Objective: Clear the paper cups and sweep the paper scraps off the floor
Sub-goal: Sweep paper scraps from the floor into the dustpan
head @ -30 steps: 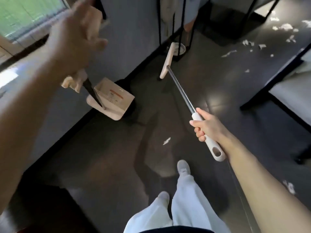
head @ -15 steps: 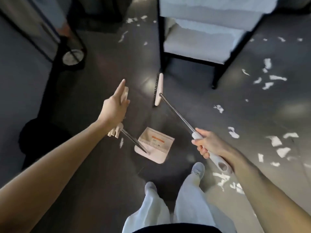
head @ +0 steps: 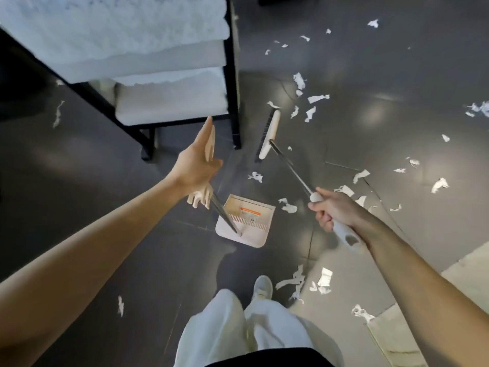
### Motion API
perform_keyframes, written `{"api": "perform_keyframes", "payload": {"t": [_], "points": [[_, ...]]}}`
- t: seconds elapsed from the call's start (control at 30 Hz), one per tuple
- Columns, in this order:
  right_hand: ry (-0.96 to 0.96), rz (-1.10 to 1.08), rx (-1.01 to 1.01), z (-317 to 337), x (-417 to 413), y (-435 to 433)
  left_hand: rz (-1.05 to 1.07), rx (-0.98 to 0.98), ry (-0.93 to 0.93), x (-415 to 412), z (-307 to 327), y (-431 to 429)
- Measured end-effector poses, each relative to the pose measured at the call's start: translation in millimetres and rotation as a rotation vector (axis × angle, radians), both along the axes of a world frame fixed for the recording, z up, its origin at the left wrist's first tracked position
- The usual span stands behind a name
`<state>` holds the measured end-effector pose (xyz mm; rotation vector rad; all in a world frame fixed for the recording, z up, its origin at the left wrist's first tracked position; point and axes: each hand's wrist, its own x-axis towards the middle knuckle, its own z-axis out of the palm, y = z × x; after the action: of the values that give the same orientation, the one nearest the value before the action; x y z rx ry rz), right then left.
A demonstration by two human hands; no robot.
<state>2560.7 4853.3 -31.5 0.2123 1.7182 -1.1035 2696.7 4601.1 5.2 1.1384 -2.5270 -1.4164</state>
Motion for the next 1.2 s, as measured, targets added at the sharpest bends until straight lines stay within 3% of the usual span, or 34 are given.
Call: {"api": "perform_keyframes", "payload": {"t": [0.3, 0.6, 0.7, 0.77, 0.9, 1.2], "points": [[-0.006, -0.204, -0.097, -5, -201, -31, -0.029, 0.21, 0.171, -238, -2, -11], [0.019, -0.286, -0.212, 9, -430, -93, -0.286, 0.156, 0.161, -496, 5, -88], [0.048, -0.307, -0.23, 13, -511, -98, -0.325, 0.045, 0.144, -591, 13, -92], [0.055, -0.295, -0.225, 6, -574, -100, -0.309, -0.069, 0.133, -657, 14, -94], [0.045, -0.248, -0.196, -7, -708, -107, -0.199, -0.077, 0.114, -794, 5, -107], [0.036, -0.231, -0.128, 35, -1031, -145, -0.033, -0.213, 0.093, -1096, 45, -150]]}}
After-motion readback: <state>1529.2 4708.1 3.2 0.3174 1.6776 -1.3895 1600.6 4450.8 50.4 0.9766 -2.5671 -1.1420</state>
